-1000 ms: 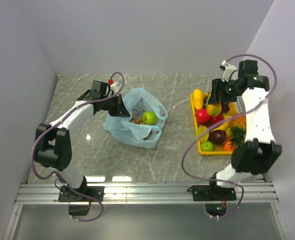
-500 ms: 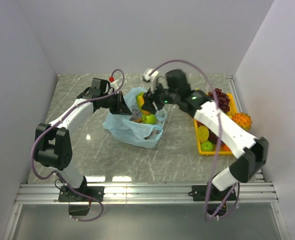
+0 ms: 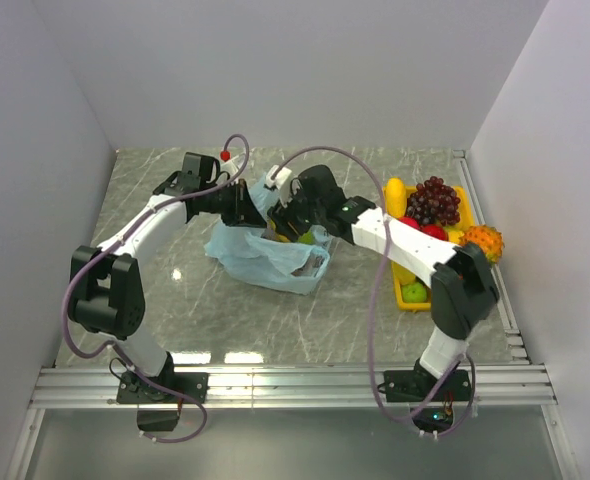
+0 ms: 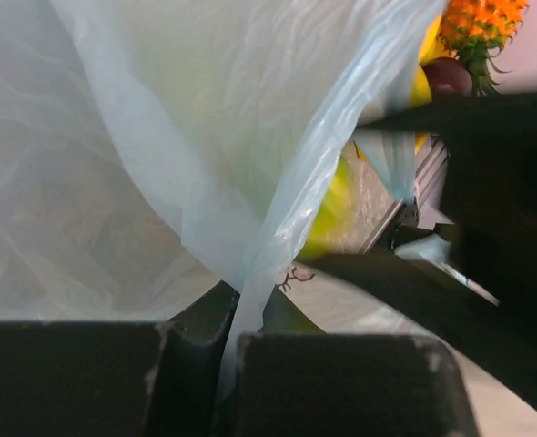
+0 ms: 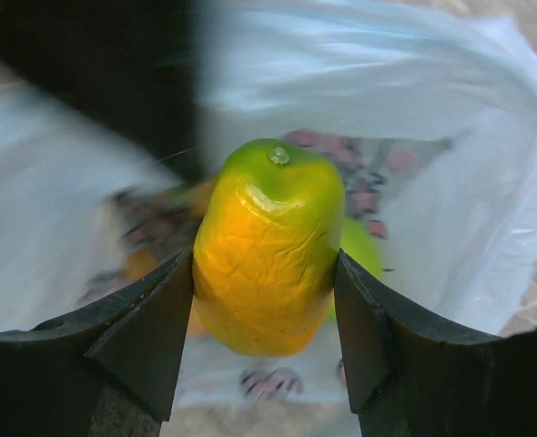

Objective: Place the fake fruits into the plastic bag and tie a complex knot

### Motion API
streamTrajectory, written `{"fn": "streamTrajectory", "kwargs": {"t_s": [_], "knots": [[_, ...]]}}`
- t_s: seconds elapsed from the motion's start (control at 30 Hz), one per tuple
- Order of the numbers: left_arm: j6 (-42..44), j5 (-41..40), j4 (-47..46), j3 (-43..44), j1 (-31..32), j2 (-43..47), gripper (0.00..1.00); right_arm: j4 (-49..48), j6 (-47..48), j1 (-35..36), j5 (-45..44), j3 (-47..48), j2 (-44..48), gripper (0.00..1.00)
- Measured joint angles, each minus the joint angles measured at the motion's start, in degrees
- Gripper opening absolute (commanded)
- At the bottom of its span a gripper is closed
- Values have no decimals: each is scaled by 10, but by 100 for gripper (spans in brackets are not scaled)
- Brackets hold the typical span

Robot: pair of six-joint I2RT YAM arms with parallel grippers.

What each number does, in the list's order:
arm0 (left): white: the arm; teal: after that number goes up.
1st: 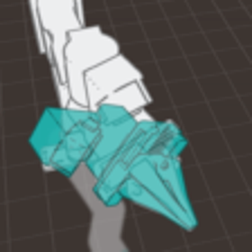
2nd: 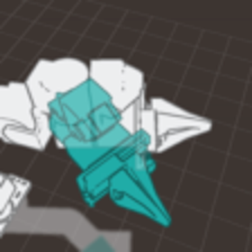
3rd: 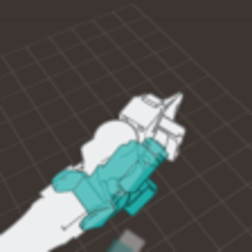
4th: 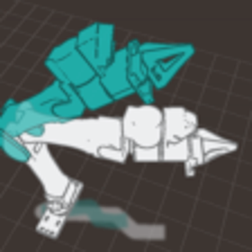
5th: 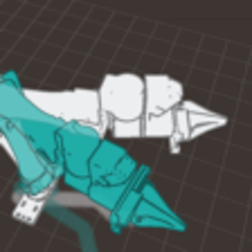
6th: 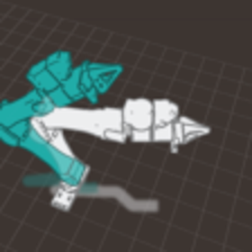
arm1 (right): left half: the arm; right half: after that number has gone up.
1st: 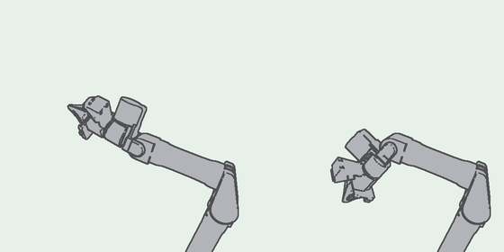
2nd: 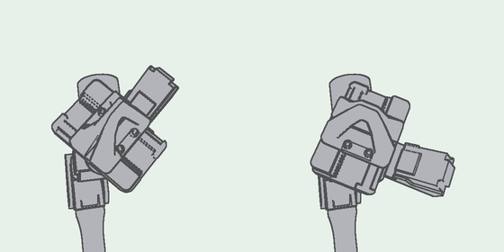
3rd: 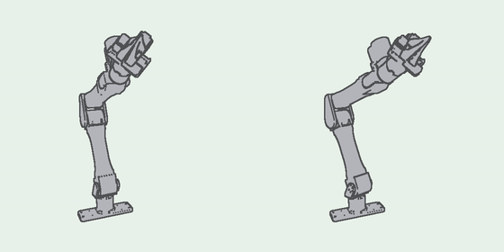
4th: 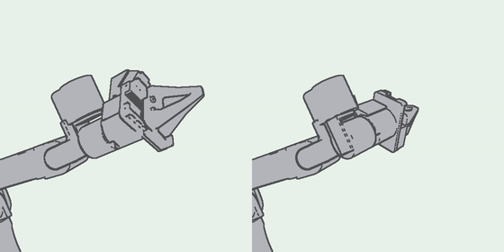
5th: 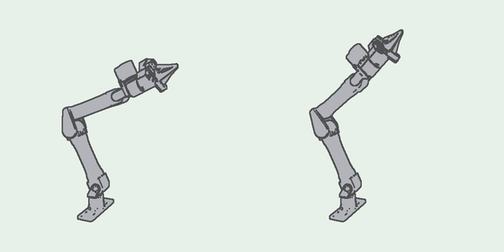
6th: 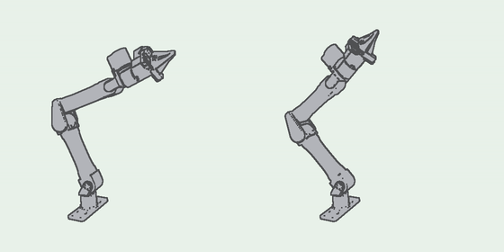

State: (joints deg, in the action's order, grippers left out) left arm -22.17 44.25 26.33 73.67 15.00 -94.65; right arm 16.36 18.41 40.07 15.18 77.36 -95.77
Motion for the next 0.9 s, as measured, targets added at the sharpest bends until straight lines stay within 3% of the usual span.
{"fn": "streamTrajectory", "kwargs": {"t_s": [0.03,0.07,0.13,0.17,0.33,0.47,0.73,0.9], "knots": [[1,3,1,3,0,-1,0,-10,-8,-5,-16,9,-19,24],[2,6,3,5,0,-2,0,-22,-16,-10,-35,17,-40,47],[5,11,10,13,-1,-7,0,-50,-38,-15,-66,31,-73,85],[5,12,10,15,-2,-9,0,-64,-49,-18,-75,39,-85,97],[15,16,24,21,-11,-29,0,-97,-85,-20,-93,53,-100,98],[20,14,30,25,-17,-42,2,-74,-96,-25,-45,52,-74,99],[30,-20,27,25,-17,-43,5,109,-65,-50,138,60,108,100],[35,-41,15,21,-17,-42,3,234,-34,-143,194,80,202,100]]}}
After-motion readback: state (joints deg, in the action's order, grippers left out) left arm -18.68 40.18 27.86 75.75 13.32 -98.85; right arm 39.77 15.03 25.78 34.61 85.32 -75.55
